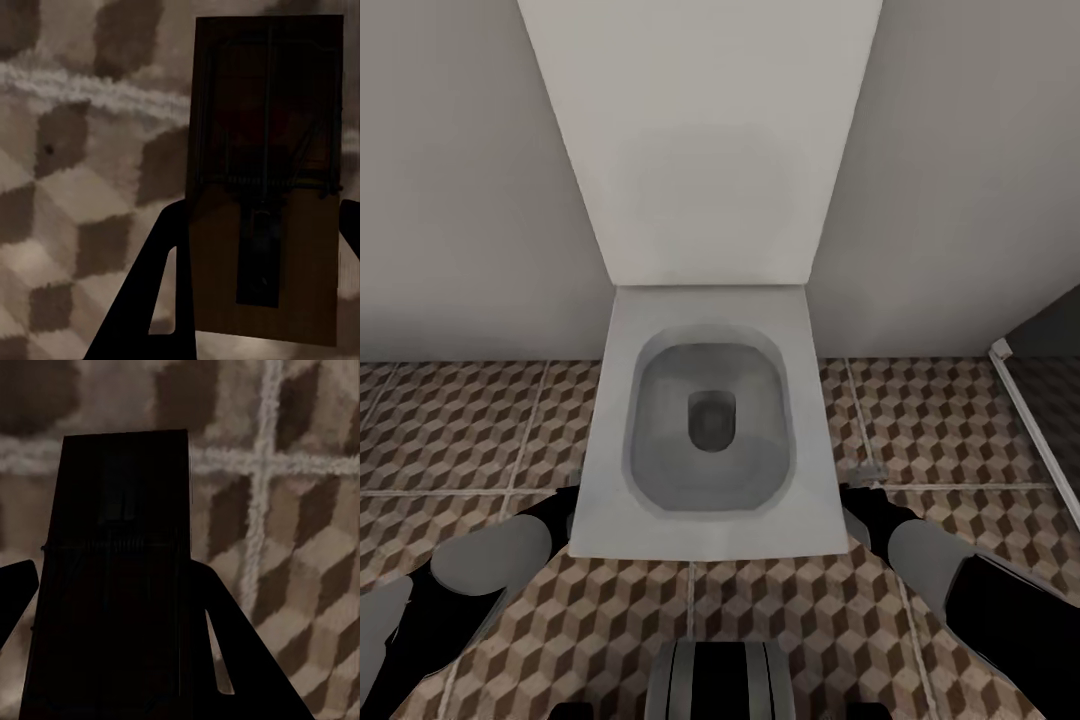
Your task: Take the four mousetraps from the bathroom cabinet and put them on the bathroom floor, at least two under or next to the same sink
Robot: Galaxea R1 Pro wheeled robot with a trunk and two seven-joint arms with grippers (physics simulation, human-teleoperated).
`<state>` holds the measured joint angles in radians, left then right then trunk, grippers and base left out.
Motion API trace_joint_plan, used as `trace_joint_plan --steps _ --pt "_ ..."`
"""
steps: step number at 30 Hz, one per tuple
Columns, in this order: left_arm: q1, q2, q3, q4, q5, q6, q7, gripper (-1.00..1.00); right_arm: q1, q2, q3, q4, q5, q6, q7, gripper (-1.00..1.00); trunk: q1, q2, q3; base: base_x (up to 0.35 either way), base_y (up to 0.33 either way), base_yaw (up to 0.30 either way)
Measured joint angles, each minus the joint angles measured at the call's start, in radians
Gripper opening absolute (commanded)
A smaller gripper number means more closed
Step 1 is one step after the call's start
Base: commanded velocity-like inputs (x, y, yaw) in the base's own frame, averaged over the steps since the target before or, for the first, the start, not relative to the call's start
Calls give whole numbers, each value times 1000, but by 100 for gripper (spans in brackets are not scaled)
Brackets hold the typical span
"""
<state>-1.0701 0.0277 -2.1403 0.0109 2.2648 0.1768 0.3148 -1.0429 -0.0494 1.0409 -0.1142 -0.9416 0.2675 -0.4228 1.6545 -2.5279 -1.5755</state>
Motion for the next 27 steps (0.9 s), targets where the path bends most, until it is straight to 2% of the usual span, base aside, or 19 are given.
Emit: trace_joint_plan --steps 9,12,17,20,27 --pt "0 0 0 0 0 0 0 -100 0 -19 -1 -2 -3 -27 0 -100 2 -1 -16 0 0 0" --pt "0 0 0 1 0 0 0 -100 0 -20 -2 -3 -4 -30 0 -100 3 -1 -23 0 0 0" --pt "0 0 0 0 0 0 0 -100 0 -20 -1 -3 -3 -30 0 -100 3 -1 -23 0 0 0" --pt "0 0 0 1 0 0 0 -100 -1 -20 5 -3 22 -29 -1 -100 4 -2 -35 0 0 0" --pt "0 1 0 1 0 0 0 -100 -1 -20 5 -3 22 -29 -1 -100 4 -2 -35 0 0 0"
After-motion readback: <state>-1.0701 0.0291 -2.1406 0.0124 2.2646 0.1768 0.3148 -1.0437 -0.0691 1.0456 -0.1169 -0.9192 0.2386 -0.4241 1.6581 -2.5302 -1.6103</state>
